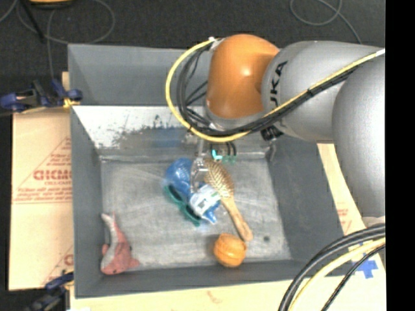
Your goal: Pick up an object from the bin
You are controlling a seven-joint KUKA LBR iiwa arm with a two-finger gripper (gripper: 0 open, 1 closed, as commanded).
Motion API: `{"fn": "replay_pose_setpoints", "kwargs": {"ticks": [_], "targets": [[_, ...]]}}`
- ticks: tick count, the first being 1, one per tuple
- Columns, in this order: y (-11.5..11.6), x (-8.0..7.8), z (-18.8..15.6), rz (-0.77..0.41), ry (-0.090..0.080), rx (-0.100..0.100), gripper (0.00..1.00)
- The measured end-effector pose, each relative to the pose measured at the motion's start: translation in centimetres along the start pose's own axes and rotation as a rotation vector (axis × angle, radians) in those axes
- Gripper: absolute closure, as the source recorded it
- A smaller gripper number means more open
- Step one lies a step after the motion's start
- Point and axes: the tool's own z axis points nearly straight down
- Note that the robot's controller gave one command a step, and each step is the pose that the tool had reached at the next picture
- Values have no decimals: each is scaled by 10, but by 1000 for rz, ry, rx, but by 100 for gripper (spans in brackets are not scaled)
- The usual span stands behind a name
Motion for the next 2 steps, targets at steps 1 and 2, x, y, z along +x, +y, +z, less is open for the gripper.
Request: {"fn": "replay_pose_setpoints", "kwargs": {"ticks": [1,2], "targets": [[0,-2,-5,1,-8,-1,0],[-2,-11,42,-48,-16,2,0]]}}
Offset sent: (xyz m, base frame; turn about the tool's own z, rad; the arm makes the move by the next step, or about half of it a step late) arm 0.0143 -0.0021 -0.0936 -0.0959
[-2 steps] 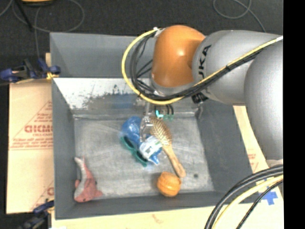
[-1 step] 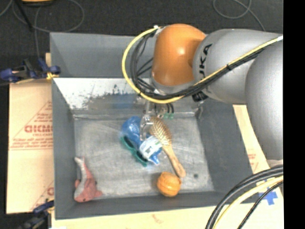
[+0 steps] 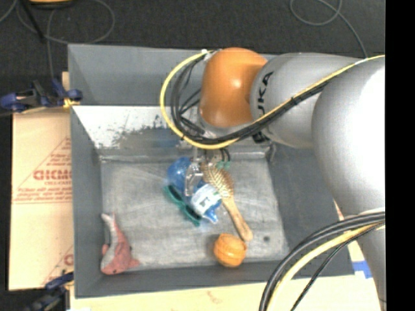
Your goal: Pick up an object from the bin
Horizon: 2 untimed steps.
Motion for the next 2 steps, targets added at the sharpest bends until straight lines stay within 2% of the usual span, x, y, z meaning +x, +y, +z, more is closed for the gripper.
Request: {"fn": "replay_pose_setpoints", "kwargs": {"ticks": [1,2], "targets": [[-14,-4,43,-107,5,-3,0],[-20,-10,54,-126,2,-6,0]]}}
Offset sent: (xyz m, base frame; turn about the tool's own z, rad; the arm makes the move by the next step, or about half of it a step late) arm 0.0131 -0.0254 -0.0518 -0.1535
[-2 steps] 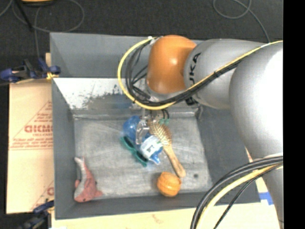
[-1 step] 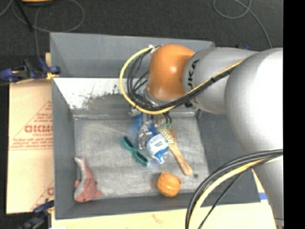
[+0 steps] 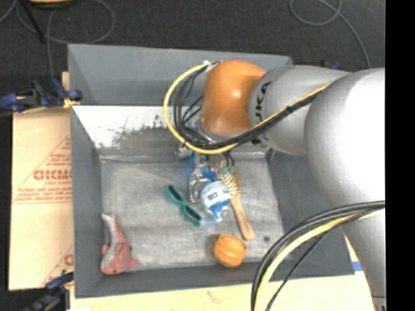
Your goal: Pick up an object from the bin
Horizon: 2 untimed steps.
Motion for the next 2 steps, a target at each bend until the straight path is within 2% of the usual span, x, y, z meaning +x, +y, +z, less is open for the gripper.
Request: {"fn": "replay_pose_setpoints", "kwargs": {"ticks": [1,2], "targets": [[-33,56,-42,16,11,1,0],[-43,70,-41,-47,-1,6,0]]}}
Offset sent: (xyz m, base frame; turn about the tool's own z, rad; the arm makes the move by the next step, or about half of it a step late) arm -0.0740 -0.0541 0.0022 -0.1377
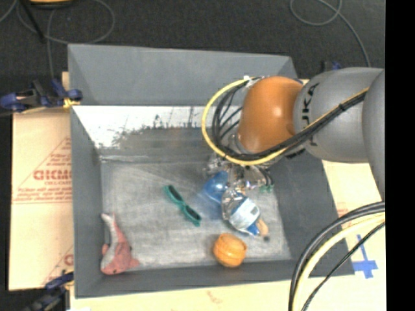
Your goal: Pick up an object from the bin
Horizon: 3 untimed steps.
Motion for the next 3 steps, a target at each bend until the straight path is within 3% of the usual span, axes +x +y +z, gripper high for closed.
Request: {"fn": "replay_pose_setpoints", "kwargs": {"ticks": [1,2,3], "targets": [[32,96,32,68,-14,-2,100],[32,100,35,68,1,-4,0],[32,100,35,68,1,-4,0]]}}
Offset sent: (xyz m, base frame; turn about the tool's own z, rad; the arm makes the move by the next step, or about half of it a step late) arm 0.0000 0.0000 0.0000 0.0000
